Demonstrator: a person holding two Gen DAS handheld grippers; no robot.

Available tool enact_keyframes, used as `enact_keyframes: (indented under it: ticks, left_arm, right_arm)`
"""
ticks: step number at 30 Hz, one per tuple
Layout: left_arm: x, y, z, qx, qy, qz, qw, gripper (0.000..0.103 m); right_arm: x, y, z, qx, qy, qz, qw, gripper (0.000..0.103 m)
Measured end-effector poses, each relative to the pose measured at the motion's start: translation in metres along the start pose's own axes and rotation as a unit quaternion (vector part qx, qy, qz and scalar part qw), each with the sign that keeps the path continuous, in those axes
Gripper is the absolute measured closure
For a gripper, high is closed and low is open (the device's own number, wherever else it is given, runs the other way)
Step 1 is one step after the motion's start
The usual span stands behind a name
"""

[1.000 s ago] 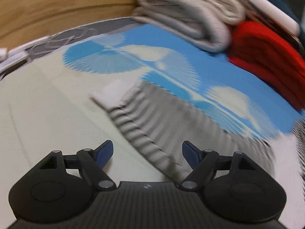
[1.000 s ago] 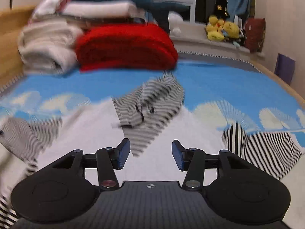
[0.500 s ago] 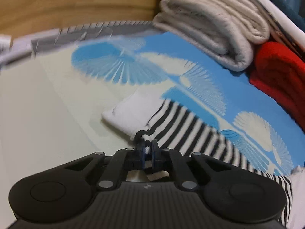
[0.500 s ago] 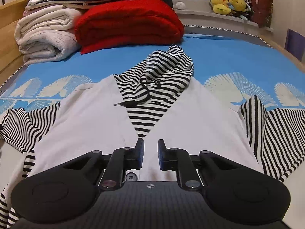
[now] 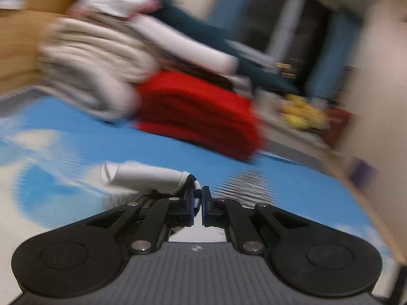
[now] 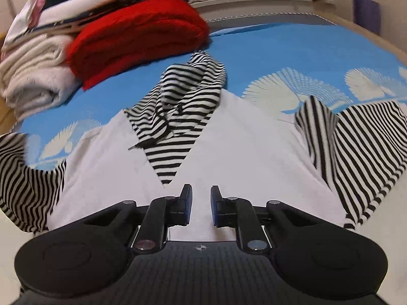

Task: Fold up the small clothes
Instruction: 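Lift the sleeve with the left tool, fold it across the body, release, then grasp the other sleeve with the right tool, fold it across the body, release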

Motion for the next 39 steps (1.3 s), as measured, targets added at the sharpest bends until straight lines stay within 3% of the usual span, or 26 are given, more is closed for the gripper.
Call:
enact_keyframes:
  ticks: [1,3,4,5,10,13,16,18,23,26,28,29,31,35,37,39]
  left_arm:
    - [0.007,0.033,0.019,0.007,-0.025,0.050,0.9984,0.097]
    - [0.023,0.081,0.056,0.033,-0.099,0.126,0.9866,0.081]
    - [0.027,0.094,0.068,0.059,-0.109,0.125,0.9844,0.068]
    - [0.030,0.099,0.073,0.089,-0.099,0.105,0.9855,0.061]
    - [0.046,0.065,0.064,0.126,-0.081,0.026,0.9884,0.060]
    - [0.066,0.023,0.066,0.103,-0.114,-0.048,0.9871,0.060]
    - [0.078,-0.027,0.072,0.058,-0.162,-0.123,0.9773,0.060]
    - [0.081,-0.051,0.075,0.020,-0.173,-0.146,0.9739,0.060]
    - [0.083,-0.067,0.067,0.001,-0.165,-0.149,0.9750,0.060]
    - [0.083,-0.072,0.063,-0.005,-0.160,-0.151,0.9754,0.060]
    - [0.081,-0.077,0.061,-0.011,-0.162,-0.159,0.9738,0.060]
    - [0.077,-0.079,0.058,-0.015,-0.162,-0.162,0.9732,0.060]
    - [0.074,-0.083,0.057,-0.020,-0.163,-0.164,0.9726,0.060]
    - [0.072,-0.083,0.054,-0.021,-0.161,-0.162,0.9733,0.060]
    - [0.073,-0.080,0.056,-0.014,-0.165,-0.157,0.9736,0.060]
    - [0.075,-0.077,0.061,-0.006,-0.172,-0.154,0.9729,0.060]
  right_arm:
    - [-0.001,0.003,0.000,0.003,0.001,-0.001,1.000,0.087]
    - [-0.002,0.009,-0.001,0.014,0.000,-0.008,1.000,0.086]
    - [-0.001,0.011,-0.001,0.022,-0.001,-0.013,1.000,0.086]
    - [0.000,0.013,0.000,0.028,-0.003,-0.016,0.999,0.086]
    - [0.010,0.012,-0.001,0.046,-0.017,-0.029,0.998,0.086]
    - [0.020,0.010,0.003,0.045,-0.029,-0.017,0.998,0.085]
    - [0.037,0.013,0.009,0.055,-0.046,-0.005,0.997,0.075]
    - [0.051,0.019,0.010,0.064,-0.051,0.007,0.997,0.073]
    - [0.089,0.032,0.014,0.051,-0.062,0.034,0.996,0.073]
    - [0.096,0.027,0.014,-0.011,-0.045,0.059,0.997,0.074]
    - [0.094,0.016,0.014,-0.047,-0.035,0.060,0.996,0.090]
    - [0.091,0.010,0.013,-0.063,-0.030,0.052,0.996,0.094]
    - [0.076,0.000,0.001,-0.061,-0.006,0.030,0.998,0.095]
    - [-0.001,-0.021,-0.053,-0.039,0.125,-0.038,0.991,0.096]
    - [-0.030,-0.010,-0.064,-0.016,0.168,-0.026,0.985,0.096]
    - [-0.021,0.019,-0.051,0.023,0.139,0.028,0.990,0.096]
Point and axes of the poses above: each gripper's, at about its wrist camera, not at the fingertips, and x roughly the way its jaws point, y to its right, z to its underside, the point moved 10 cm from there along x, roughly the way its jaws point
